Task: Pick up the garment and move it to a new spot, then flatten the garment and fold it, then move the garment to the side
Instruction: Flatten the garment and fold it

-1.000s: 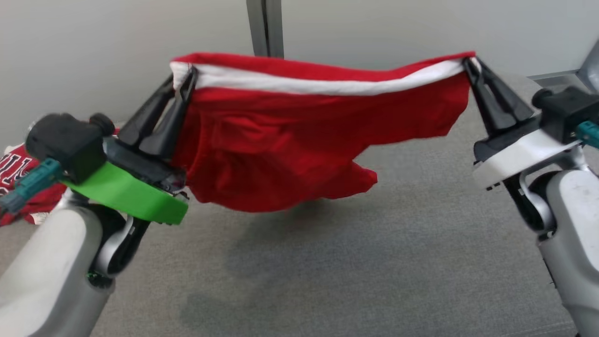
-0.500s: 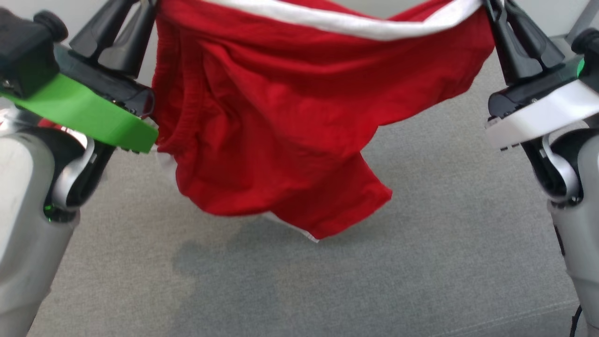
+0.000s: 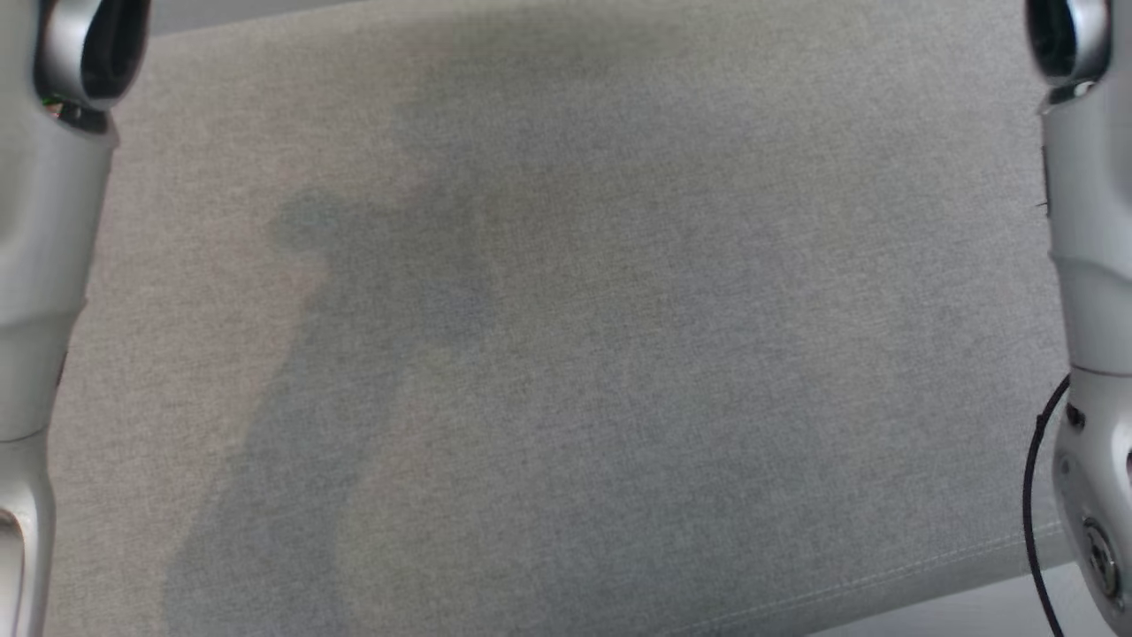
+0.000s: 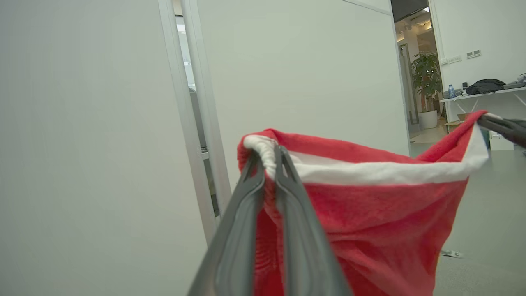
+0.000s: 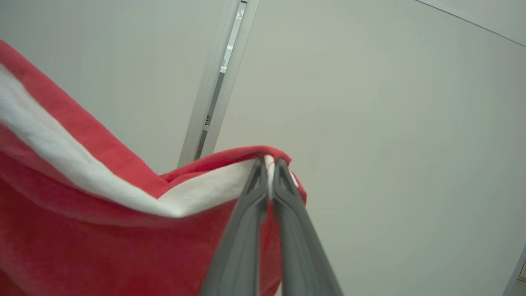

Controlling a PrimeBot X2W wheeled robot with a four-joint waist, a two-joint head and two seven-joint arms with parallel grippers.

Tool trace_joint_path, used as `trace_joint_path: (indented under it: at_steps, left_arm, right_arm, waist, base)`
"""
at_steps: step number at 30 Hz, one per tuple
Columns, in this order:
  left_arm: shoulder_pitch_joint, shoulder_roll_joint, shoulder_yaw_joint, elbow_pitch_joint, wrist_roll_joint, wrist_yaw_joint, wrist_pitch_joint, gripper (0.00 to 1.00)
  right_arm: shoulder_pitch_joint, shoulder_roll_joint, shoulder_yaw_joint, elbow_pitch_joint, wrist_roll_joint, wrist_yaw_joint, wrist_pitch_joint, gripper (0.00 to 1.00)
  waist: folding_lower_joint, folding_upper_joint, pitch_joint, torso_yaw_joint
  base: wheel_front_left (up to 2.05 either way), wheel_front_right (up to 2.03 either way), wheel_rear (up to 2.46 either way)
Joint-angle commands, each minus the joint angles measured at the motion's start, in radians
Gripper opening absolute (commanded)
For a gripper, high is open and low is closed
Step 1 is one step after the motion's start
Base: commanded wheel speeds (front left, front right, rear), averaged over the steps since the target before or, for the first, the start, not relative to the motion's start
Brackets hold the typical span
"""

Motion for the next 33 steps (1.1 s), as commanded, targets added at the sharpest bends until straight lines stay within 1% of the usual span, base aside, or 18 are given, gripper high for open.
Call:
trace_joint_path:
  at_steps: [1, 3, 8, 11, 14, 18, 19, 21, 27, 28, 29, 31, 33]
  left_arm:
    - [0.004, -0.009, -0.01, 0.032, -0.002, -0.003, -0.019, 0.0]
    - [0.032, -0.018, -0.027, 0.083, -0.007, -0.005, -0.046, 0.0]
    - [0.138, -0.021, -0.073, 0.167, -0.033, -0.007, -0.101, 0.0]
    - [0.218, -0.009, -0.092, 0.173, -0.048, -0.008, -0.123, 0.0]
    - [0.306, -0.001, -0.097, 0.152, -0.068, -0.009, -0.141, 0.0]
    - [0.436, 0.005, -0.079, 0.095, -0.08, -0.009, -0.148, 0.0]
    - [0.504, 0.006, -0.069, 0.056, -0.066, -0.006, -0.148, 0.0]
    - [0.572, 0.005, -0.059, 0.016, -0.041, 0.004, -0.149, 0.0]
    - [0.788, -0.025, 0.0, -0.108, -0.015, 0.026, -0.148, 0.0]
    - [0.827, -0.029, 0.007, -0.128, -0.013, 0.03, -0.148, 0.0]
    - [0.894, -0.03, 0.021, -0.167, -0.004, 0.037, -0.148, 0.0]
    - [0.953, -0.029, 0.032, -0.205, 0.005, 0.044, -0.148, 0.0]
    - [1.011, -0.029, 0.043, -0.242, 0.009, 0.054, -0.148, 0.0]
  right_arm:
    - [0.009, 0.012, 0.011, 0.027, -0.019, -0.001, -0.016, 0.0]
    - [0.039, 0.033, 0.028, 0.073, -0.026, -0.001, -0.033, 0.0]
    - [0.137, 0.053, 0.07, 0.169, -0.032, -0.001, -0.077, 0.0]
    - [0.203, 0.056, 0.08, 0.201, -0.019, -0.001, -0.097, 0.0]
    - [0.281, 0.042, 0.084, 0.205, -0.006, -0.001, -0.112, 0.0]
    - [0.397, 0.027, 0.073, 0.165, 0.025, -0.001, -0.119, 0.0]
    - [0.464, 0.022, 0.067, 0.142, 0.04, -0.001, -0.119, 0.0]
    - [0.524, 0.025, 0.062, 0.115, 0.052, -0.001, -0.119, 0.0]
    - [0.689, 0.037, 0.047, 0.019, 0.047, -0.001, -0.119, 0.0]
    - [0.718, 0.039, 0.046, -0.003, 0.045, -0.001, -0.115, 0.0]
    - [0.772, 0.043, 0.046, -0.051, 0.044, -0.001, -0.101, 0.0]
    - [0.829, 0.048, 0.041, -0.111, 0.058, -0.001, -0.086, 0.0]
    - [0.889, 0.044, 0.043, -0.179, 0.045, -0.001, -0.062, 0.0]
  waist:
    - [-0.0001, 0.0, 0.072, -0.031]
    - [-0.0001, 0.0, 0.084, -0.033]
    - [-0.0001, 0.0, 0.1, -0.029]
    - [-0.0001, 0.0, 0.097, -0.025]
    - [-0.0001, 0.0, 0.081, -0.01]
    - [-0.0001, 0.0, 0.043, 0.006]
    - [-0.0001, 0.0, 0.021, 0.01]
    - [-0.0001, 0.0, -0.005, 0.01]
    - [-0.0001, 0.0, -0.093, -0.004]
    - [-0.0001, 0.0, -0.111, -0.008]
    - [-0.0001, 0.0, -0.143, -0.017]
    - [-0.0001, 0.0, -0.173, -0.022]
    - [-0.0001, 0.0, -0.199, -0.028]
  base:
    - [0.0, 0.0, 0.0]
    - [0.0, 0.0, 0.0]
    - [0.0, 0.0, 0.0]
    - [0.0, 0.0, 0.0]
    - [0.0, 0.0, 0.0]
    - [0.0, 0.0, 0.0]
    - [0.0, 0.0, 0.0]
    - [0.0, 0.0, 0.0]
    - [0.0, 0.0, 0.0]
    - [0.0, 0.0, 0.0]
    - [0.0, 0.0, 0.0]
    - [0.0, 0.0, 0.0]
    - [0.0, 0.0, 0.0]
